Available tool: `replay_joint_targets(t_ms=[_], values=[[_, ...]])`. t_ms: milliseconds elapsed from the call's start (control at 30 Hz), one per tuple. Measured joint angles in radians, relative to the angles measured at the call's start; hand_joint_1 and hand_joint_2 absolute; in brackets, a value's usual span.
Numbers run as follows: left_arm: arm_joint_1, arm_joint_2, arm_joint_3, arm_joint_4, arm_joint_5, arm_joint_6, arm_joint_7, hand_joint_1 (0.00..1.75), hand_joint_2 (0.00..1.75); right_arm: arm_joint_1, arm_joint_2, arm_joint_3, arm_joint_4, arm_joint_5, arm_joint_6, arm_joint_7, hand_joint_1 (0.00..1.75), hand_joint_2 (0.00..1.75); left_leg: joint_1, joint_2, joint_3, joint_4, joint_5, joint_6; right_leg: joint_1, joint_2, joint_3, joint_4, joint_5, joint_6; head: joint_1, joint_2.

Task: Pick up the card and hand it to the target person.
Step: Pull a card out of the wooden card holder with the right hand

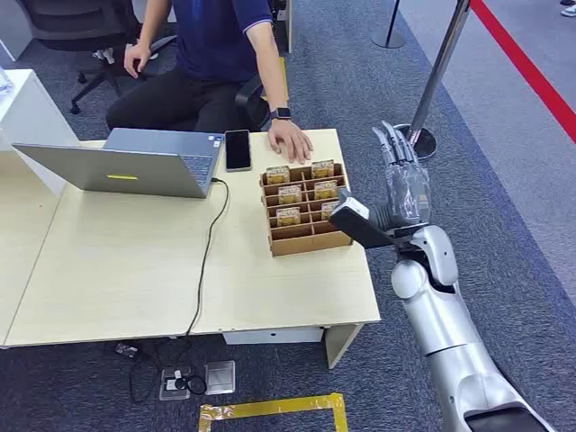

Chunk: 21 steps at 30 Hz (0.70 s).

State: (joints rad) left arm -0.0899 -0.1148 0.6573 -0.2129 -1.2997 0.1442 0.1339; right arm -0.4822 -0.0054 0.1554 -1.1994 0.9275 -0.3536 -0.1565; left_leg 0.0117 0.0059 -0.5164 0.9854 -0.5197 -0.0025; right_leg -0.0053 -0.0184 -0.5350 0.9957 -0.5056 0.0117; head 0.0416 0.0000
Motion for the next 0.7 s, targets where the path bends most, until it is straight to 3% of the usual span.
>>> replay_joint_targets(t_ms=[100,300,467,700], values=[[-0.002,-0.001,0.003,0.001,-0.006,0.0,0.001,0.0,0.0,-0.015,0.004,0.034,0.0,0.054,-0.019,0.038,0.0,1.75,0.0,0.0,0.0,0.0,0.0,0.0,0.0,0.0,0.0,0.0,0.0,0.0,0.001,0.0],[-0.01,-0.005,0.006,0.003,-0.027,-0.004,0.01,0.0,0.0,-0.068,0.011,0.127,0.014,0.207,-0.024,0.203,0.0,1.75,0.0,0.0,0.0,0.0,0.0,0.0,0.0,0.0,-0.001,0.0,0.0,0.0,0.0,0.0],[-0.012,-0.009,0.01,0.003,-0.037,-0.008,0.014,0.0,0.0,-0.103,0.015,0.146,0.052,0.22,0.068,0.32,0.0,1.75,0.0,0.0,0.0,0.0,0.0,0.0,0.0,0.0,-0.001,0.0,0.0,0.0,0.001,0.0],[-0.016,-0.011,0.012,0.003,-0.045,-0.019,0.02,0.0,0.0,-0.14,0.017,0.151,0.124,0.177,0.184,0.348,0.0,1.75,0.0,0.0,0.0,0.0,0.0,0.0,0.0,0.0,-0.001,0.0,0.0,-0.001,0.0,0.0]])
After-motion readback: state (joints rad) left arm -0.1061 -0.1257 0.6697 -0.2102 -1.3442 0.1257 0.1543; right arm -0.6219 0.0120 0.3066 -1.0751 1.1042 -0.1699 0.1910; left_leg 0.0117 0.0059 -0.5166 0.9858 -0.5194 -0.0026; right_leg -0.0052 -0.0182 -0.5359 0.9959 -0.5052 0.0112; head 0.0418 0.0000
